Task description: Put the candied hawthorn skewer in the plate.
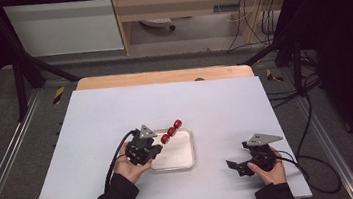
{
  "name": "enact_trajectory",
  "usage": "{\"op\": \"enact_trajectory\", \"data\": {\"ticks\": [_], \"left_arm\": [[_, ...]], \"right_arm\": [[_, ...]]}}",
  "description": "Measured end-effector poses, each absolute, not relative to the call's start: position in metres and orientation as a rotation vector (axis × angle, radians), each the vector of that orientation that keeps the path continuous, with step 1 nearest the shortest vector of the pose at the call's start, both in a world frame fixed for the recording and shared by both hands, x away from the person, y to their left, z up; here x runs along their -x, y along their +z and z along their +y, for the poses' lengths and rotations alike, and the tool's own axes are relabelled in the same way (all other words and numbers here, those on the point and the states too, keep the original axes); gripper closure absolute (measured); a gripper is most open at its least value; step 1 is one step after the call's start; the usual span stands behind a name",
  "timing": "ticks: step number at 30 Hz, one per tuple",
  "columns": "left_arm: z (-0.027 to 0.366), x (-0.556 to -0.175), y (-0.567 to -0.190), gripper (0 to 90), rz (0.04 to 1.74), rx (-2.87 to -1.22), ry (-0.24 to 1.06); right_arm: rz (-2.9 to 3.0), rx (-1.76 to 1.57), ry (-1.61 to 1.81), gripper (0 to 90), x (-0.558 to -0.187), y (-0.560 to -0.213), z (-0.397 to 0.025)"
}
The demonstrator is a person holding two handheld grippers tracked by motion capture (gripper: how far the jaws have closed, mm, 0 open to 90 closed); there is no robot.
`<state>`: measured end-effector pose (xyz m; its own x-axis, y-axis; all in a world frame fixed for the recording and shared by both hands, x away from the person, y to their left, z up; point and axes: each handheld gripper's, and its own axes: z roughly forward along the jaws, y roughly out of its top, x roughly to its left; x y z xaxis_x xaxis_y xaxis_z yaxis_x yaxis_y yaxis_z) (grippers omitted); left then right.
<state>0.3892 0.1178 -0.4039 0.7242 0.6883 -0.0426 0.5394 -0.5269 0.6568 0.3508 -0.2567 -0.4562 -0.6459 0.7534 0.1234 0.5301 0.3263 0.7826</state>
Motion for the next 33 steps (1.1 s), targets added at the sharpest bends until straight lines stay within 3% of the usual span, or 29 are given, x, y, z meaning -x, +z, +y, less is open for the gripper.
{"op": "enact_trajectory", "data": {"ticks": [16,33], "left_arm": [[0.104,-0.387,-0.425,88.5,0.951,-2.393,0.264],[0.107,-0.387,-0.428,87.1,0.962,-2.385,0.272]], "right_arm": [[2.325,-1.159,1.218,1.4,-0.348,-0.452,-0.263],[2.322,-1.162,1.221,1.4,-0.348,-0.451,-0.263]]}}
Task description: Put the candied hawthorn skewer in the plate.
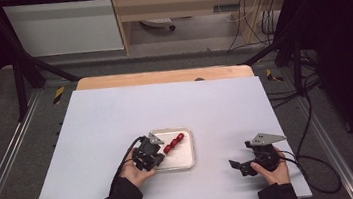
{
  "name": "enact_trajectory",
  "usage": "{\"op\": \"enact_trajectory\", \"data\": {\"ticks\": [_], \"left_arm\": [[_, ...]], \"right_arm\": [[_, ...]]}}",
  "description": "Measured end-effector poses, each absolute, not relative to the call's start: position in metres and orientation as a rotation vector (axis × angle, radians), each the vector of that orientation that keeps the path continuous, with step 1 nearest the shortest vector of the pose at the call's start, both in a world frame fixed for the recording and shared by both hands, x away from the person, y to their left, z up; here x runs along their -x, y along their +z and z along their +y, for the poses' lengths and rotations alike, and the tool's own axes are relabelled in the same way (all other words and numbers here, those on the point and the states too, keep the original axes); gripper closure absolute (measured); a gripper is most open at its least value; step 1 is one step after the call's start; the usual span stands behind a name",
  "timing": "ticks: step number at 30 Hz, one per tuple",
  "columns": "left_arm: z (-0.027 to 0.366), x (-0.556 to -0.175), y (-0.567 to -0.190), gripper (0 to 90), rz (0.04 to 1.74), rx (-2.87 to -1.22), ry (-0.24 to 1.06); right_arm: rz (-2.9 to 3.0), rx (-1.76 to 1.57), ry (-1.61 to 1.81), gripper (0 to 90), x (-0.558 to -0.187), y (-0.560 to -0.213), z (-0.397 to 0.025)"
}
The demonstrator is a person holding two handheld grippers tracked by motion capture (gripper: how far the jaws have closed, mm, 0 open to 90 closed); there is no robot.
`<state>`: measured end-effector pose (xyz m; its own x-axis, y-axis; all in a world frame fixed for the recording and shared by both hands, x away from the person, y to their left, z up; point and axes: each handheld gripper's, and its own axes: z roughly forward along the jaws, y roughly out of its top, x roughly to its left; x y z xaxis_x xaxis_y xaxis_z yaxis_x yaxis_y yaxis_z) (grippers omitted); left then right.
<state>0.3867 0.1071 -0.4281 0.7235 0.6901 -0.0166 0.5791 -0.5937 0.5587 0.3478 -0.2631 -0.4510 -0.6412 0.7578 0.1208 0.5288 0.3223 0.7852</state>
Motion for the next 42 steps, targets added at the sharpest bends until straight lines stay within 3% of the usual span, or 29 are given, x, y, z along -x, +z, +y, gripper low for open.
{"op": "enact_trajectory", "data": {"ticks": [5,16,23,28,42], "left_arm": [[0.115,-0.384,-0.421,79.2,0.931,-2.339,0.276],[0.153,-0.377,-0.409,37.5,0.829,-2.278,0.267],[0.188,-0.367,-0.414,17.5,0.857,-2.242,0.293],[0.214,-0.36,-0.421,11.1,0.895,-2.201,0.297],[0.266,-0.347,-0.44,7.0,0.963,-2.112,0.328]], "right_arm": [[2.322,-1.164,1.226,1.4,-0.348,-0.451,-0.263],[2.325,-1.174,1.224,1.4,-0.348,-0.451,-0.263],[2.328,-1.178,1.23,1.3,-0.348,-0.452,-0.262],[2.33,-1.176,1.227,1.1,-0.348,-0.452,-0.262],[2.352,-1.181,1.206,0.6,-0.348,-0.455,-0.26]]}}
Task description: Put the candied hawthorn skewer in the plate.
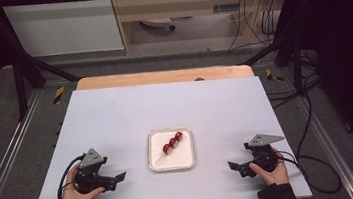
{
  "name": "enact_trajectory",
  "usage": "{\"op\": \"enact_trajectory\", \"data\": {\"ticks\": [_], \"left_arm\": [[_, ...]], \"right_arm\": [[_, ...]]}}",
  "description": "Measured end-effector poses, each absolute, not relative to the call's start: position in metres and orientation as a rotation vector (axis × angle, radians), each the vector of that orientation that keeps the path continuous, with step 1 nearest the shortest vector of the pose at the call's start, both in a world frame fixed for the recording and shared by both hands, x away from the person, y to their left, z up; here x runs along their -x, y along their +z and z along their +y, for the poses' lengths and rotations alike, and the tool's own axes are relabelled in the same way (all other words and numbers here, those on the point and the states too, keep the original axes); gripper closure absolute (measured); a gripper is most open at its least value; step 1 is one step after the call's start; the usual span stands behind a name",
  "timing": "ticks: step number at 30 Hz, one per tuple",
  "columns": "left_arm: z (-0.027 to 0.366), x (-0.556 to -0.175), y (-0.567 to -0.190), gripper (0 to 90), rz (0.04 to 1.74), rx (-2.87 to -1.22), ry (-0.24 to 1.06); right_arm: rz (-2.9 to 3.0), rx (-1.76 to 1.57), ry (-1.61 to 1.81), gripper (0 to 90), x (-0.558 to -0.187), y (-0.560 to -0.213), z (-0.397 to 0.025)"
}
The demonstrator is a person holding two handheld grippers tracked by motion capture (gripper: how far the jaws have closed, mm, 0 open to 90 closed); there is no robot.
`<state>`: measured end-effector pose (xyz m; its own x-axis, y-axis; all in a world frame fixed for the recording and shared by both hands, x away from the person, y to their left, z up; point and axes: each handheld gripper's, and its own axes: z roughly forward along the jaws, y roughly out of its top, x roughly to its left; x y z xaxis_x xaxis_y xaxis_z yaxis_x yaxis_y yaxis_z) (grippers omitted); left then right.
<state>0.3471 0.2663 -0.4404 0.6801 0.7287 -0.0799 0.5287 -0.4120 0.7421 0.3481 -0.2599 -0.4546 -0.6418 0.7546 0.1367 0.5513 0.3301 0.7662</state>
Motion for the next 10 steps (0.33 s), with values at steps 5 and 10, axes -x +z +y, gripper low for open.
{"op": "enact_trajectory", "data": {"ticks": [5,10], "left_arm": [[0.274,-0.3466,-0.4452,7.0,0.974,-2.102,0.315],[0.2747,-0.3457,-0.4491,7.0,0.965,-2.118,0.326]], "right_arm": [[2.352,-1.187,1.21,0.6,-0.3472,-0.4541,-0.2599],[2.355,-1.186,1.209,0.6,-0.3479,-0.455,-0.2593]]}}
